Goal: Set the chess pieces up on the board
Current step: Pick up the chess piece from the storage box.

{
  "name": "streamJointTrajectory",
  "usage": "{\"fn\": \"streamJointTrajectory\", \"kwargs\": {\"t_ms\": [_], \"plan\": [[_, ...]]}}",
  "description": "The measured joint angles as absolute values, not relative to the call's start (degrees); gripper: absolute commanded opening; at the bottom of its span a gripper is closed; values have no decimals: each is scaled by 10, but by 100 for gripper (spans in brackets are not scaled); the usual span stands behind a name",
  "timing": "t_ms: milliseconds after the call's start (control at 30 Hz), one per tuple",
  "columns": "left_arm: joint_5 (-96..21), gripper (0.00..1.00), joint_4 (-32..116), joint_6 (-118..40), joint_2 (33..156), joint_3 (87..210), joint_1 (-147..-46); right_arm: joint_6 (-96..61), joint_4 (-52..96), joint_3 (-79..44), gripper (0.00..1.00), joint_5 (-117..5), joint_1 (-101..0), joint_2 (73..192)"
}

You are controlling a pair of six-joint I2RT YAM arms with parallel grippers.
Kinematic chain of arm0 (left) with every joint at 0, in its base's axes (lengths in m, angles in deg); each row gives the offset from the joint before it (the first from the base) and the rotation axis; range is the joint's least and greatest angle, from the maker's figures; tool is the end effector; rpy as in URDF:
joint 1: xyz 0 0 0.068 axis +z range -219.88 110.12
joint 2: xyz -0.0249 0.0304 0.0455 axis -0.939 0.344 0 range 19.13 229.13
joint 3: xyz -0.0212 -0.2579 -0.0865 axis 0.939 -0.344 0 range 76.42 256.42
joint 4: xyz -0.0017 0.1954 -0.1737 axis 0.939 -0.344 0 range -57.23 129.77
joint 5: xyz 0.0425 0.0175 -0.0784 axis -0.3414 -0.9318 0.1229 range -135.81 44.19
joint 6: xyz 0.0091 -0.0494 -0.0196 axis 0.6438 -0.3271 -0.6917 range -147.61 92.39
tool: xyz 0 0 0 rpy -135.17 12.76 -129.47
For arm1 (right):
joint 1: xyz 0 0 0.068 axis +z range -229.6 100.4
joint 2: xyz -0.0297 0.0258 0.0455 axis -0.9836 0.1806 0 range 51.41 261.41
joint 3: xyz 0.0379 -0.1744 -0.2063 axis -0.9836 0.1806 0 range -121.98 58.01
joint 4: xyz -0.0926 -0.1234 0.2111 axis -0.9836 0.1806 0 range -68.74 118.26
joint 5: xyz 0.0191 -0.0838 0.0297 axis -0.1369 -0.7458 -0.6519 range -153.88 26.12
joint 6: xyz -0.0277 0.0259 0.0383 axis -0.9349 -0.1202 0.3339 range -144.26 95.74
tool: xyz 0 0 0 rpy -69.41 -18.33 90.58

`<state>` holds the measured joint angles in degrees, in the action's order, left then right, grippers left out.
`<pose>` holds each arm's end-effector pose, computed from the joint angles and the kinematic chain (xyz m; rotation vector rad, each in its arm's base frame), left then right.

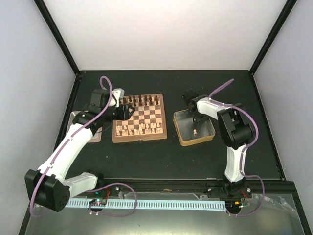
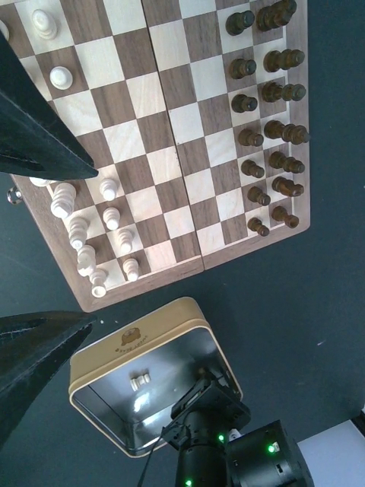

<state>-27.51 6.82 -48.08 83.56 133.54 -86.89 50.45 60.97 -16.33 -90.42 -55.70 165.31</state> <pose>0.2251 -0.0806 0.3104 0.1035 2.3279 -0.7006 0.3483 0.1369 0.1411 1.1957 2.3794 -0.2196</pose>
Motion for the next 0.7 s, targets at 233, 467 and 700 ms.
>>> {"fn": "streamJointTrajectory", "kwargs": {"t_ms": [233, 467, 700], "plan": [[-275, 49, 68, -478, 836, 1334, -869, 504, 613, -172, 2, -912, -556, 1659], [-272, 49, 73, -479, 835, 1325, -869, 446, 562, -105, 1, -892, -557, 1603], [-239, 55, 94, -496, 830, 1313, -869, 274, 439, -23, 1, -729, -557, 1494]]}}
